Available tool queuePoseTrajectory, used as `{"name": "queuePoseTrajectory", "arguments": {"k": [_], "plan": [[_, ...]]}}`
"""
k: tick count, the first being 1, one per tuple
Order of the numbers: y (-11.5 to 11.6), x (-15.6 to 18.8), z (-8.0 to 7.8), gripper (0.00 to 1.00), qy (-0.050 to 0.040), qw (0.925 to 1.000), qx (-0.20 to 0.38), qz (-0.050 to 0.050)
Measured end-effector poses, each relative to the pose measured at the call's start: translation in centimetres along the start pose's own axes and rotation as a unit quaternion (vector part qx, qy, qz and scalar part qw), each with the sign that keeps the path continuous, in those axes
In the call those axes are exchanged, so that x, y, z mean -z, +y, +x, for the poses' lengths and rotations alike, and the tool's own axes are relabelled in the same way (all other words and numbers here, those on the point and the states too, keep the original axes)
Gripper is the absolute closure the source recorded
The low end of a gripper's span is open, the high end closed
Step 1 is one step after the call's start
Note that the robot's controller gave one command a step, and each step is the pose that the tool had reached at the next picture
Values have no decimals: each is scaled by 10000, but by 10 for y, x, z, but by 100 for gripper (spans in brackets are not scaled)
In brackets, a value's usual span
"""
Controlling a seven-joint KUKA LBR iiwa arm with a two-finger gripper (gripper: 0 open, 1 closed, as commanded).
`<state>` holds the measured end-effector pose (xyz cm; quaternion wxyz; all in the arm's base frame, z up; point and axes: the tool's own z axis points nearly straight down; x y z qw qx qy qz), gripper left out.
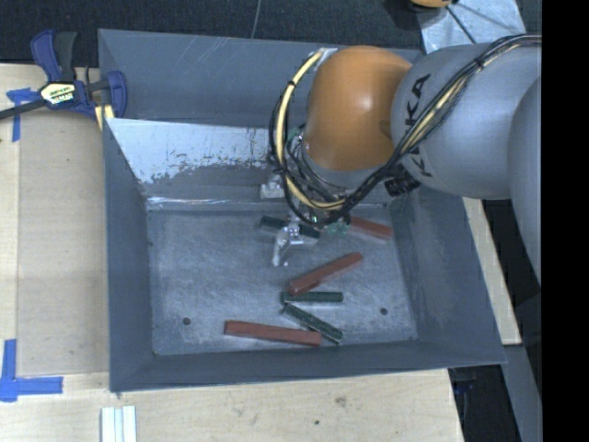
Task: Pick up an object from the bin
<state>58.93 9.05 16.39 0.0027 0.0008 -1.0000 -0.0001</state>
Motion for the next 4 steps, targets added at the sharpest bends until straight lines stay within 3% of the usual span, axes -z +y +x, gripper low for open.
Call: {"name": "queuePoseTrajectory", "arguments": {"k": [1,2,3,4], "plan": [[0,5,-2,0,-42,10000,-9,-3],[-27,-36,2,0,-56,9982,590,-1],[-89,-85,-17,100,-143,9986,-499,-30],[-89,-85,-17,100,-143,9986,-500,-30]]}}
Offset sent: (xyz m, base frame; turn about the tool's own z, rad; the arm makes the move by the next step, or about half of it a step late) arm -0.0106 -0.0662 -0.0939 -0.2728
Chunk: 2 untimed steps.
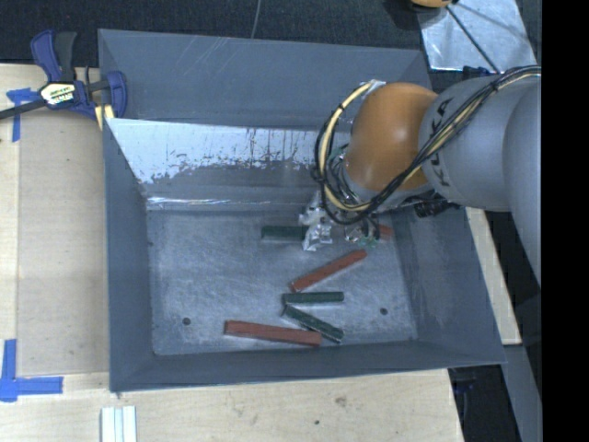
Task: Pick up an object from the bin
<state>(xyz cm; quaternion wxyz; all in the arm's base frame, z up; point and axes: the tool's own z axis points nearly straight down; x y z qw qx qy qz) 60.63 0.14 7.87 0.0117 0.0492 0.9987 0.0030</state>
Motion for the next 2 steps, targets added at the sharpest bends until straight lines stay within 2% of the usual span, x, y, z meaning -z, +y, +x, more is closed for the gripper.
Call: {"name": "queuePoseTrajectory", "arguments": {"k": [1,2], "plan": [[1,0,-7,100,24,9967,806,30],[-17,151,-15,100,89,9903,1385,21]]}}
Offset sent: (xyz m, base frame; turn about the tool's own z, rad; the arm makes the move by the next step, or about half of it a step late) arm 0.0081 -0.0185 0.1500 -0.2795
